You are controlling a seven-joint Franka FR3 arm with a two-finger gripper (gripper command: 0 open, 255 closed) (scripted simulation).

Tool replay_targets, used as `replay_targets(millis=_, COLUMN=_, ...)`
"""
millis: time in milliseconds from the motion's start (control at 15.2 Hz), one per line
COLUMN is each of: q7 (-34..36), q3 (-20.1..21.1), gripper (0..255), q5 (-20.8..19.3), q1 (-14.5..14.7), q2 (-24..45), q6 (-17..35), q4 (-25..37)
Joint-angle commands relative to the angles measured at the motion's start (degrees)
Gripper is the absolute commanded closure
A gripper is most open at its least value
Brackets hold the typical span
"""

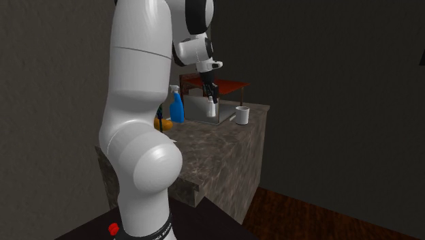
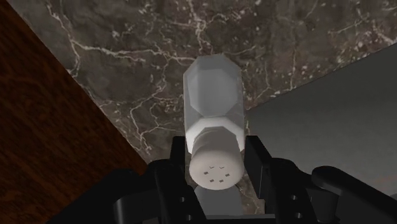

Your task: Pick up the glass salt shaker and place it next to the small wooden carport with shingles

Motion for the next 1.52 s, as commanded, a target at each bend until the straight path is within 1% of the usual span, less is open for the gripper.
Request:
replay_targets(millis=0, q7=0.59, q3=-0.15, gripper=255, q5=-0.63, q1=0.11, q2=0.59, q6=1.23, q4=-0.81)
replay_targets(millis=924, q7=5.39, q3=-1.89, gripper=255, q5=-5.95, q1=1.26, q2=5.37, q6=9.53, q4=-6.02)
replay_targets(millis=1452, q7=5.61, q3=-2.00, gripper=255, q5=-6.22, q1=1.34, q2=5.61, q6=9.86, q4=-6.17)
